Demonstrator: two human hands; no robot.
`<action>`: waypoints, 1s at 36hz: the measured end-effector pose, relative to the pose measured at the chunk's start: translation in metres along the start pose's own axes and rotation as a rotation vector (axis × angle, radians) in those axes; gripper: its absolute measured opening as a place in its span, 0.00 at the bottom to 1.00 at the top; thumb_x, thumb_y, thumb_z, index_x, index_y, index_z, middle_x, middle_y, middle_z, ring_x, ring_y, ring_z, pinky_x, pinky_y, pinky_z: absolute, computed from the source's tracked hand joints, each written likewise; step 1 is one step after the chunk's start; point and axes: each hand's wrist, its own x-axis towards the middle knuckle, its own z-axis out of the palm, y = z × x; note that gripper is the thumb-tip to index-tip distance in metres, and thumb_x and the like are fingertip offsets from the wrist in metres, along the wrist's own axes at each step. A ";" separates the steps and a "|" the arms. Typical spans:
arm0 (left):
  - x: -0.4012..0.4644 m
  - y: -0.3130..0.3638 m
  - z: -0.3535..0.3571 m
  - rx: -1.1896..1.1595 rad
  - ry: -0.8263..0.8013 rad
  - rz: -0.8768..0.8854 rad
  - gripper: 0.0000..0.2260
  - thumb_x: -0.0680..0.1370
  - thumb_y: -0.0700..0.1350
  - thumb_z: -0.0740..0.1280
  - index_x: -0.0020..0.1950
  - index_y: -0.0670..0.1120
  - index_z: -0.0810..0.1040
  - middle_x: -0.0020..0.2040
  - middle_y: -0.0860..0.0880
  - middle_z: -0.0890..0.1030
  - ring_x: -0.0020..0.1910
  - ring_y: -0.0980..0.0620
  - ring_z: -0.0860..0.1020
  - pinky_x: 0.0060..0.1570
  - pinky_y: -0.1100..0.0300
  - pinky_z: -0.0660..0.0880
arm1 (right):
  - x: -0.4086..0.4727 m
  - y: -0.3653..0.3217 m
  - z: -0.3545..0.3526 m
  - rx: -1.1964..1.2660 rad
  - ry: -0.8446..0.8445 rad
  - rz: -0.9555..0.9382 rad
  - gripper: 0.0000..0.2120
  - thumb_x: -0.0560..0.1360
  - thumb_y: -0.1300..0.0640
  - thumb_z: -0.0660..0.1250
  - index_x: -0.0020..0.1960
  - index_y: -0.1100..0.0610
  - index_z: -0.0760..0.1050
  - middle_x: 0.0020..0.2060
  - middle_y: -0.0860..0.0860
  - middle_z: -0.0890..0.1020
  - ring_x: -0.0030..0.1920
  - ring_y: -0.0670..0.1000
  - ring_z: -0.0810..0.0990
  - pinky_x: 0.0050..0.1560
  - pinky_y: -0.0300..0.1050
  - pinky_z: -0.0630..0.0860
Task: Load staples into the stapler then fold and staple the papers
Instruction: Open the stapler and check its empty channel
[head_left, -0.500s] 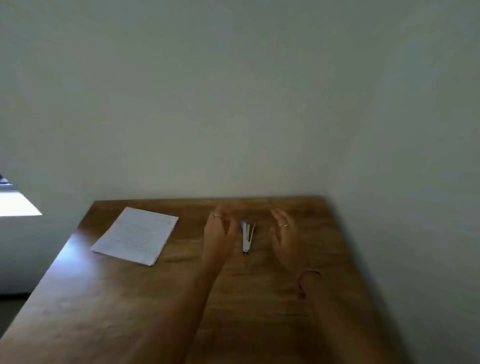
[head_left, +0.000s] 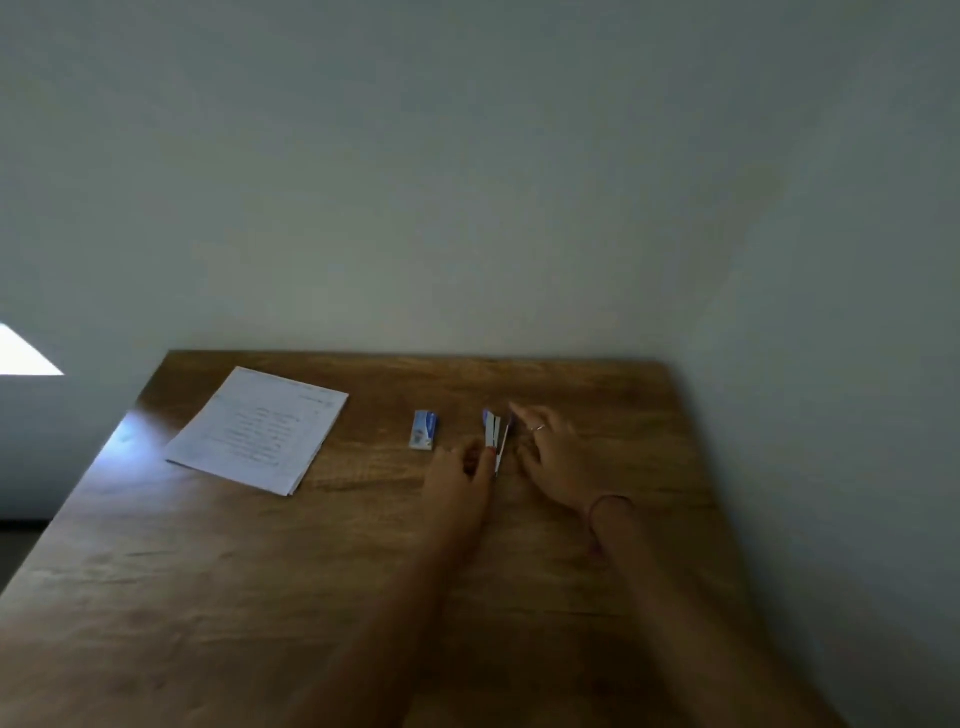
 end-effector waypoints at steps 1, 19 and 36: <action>0.000 0.000 0.002 0.044 0.010 0.019 0.15 0.80 0.54 0.63 0.63 0.48 0.77 0.53 0.48 0.79 0.51 0.54 0.76 0.52 0.58 0.74 | 0.002 0.001 -0.001 -0.014 -0.027 -0.003 0.28 0.78 0.57 0.61 0.76 0.48 0.58 0.71 0.55 0.65 0.68 0.57 0.66 0.69 0.52 0.63; 0.001 0.002 0.004 0.189 -0.001 0.025 0.14 0.80 0.55 0.61 0.55 0.47 0.78 0.47 0.49 0.78 0.48 0.53 0.75 0.49 0.57 0.74 | 0.009 0.008 -0.018 0.309 -0.003 -0.064 0.07 0.74 0.61 0.69 0.52 0.57 0.77 0.53 0.53 0.80 0.50 0.49 0.78 0.52 0.39 0.75; -0.032 -0.009 -0.014 -0.566 -0.286 -0.085 0.09 0.76 0.41 0.70 0.54 0.51 0.77 0.47 0.52 0.85 0.48 0.55 0.83 0.45 0.64 0.78 | -0.034 -0.022 -0.010 1.065 -0.047 0.140 0.09 0.76 0.60 0.68 0.52 0.49 0.81 0.52 0.49 0.84 0.54 0.46 0.82 0.52 0.38 0.78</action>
